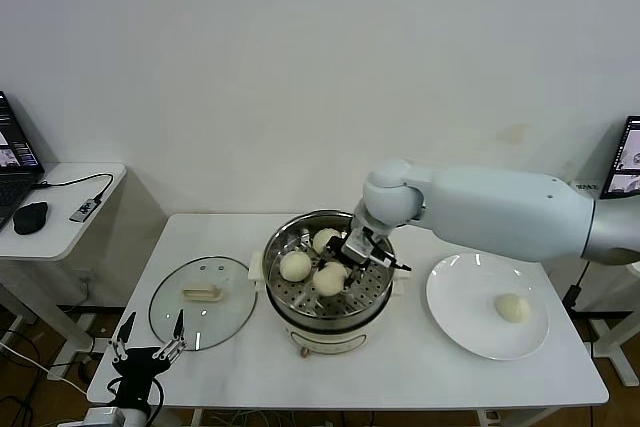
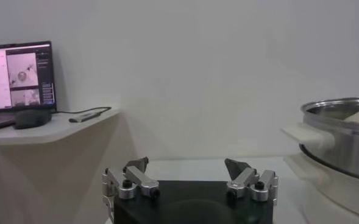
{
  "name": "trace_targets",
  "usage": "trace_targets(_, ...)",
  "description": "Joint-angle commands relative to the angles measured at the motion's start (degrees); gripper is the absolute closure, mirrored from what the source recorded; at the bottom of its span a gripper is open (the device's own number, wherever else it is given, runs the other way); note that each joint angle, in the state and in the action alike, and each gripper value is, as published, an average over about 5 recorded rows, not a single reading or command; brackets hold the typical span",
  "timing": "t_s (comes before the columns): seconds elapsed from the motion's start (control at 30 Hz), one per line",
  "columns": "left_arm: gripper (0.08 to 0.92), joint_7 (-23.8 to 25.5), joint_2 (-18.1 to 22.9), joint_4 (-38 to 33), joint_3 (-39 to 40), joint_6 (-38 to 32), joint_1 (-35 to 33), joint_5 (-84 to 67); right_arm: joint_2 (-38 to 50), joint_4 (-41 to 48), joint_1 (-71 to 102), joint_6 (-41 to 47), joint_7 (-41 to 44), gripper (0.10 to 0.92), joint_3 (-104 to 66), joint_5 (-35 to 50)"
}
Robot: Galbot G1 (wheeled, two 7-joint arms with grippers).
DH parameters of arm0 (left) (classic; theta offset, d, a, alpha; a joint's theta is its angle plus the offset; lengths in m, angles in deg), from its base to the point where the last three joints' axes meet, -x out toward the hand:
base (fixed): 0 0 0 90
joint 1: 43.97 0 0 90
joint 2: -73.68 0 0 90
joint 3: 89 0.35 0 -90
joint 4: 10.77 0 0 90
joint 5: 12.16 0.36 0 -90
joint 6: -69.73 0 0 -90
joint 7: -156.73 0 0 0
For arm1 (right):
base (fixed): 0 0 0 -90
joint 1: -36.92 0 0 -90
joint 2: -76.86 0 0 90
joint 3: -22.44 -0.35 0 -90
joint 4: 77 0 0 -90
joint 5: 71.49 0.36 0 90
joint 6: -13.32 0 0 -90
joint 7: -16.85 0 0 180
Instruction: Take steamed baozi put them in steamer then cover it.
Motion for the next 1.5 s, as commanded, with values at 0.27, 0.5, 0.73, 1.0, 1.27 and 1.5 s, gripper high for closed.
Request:
trace_targets(0.27,0.177,-0.01,0.07,0.05,-0.13,-0.15,-0.08,0.04,-0.83,-0.16,0.87,-4.22,-0.36,0.457,0.41,-2.30)
trace_targets(0.5,0.177,-0.02,0.15,-0.22,-0.24,-0.18,-0.28,0.04,-0.46,-0.37,1.07,-4.58,-0.56,0.445,0.50,-2.32)
trace_targets(0.73,0.177,-0.02,0.08,-0.44,-0.37,-0.14,-0.33,0.04,0.36,-0.36,-0.20,-5.00,-0.42,0.268,0.10,-2.28)
trace_targets(1.0,0.177,0.03,-0.20,-0.57,-0.47,-0.12,-0.29,-0.02,4.78,-0.13,-3.53,0.16,2.81,0.203,-3.60,2.07)
trace_targets(1.27,0.177,0.04,-1.14,-0.43,-0.04,-0.07,0.27,-0.10,14.96,-2.88,-4.88,22.19,5.32,0.203,-6.46,12.01)
trace_targets(1.5,0.177,0.06,-2.10,-0.09,0.97,0.01,1.05,-0.19,28.38,-7.23,-0.36,36.89,2.83,0.203,-11.62,13.58)
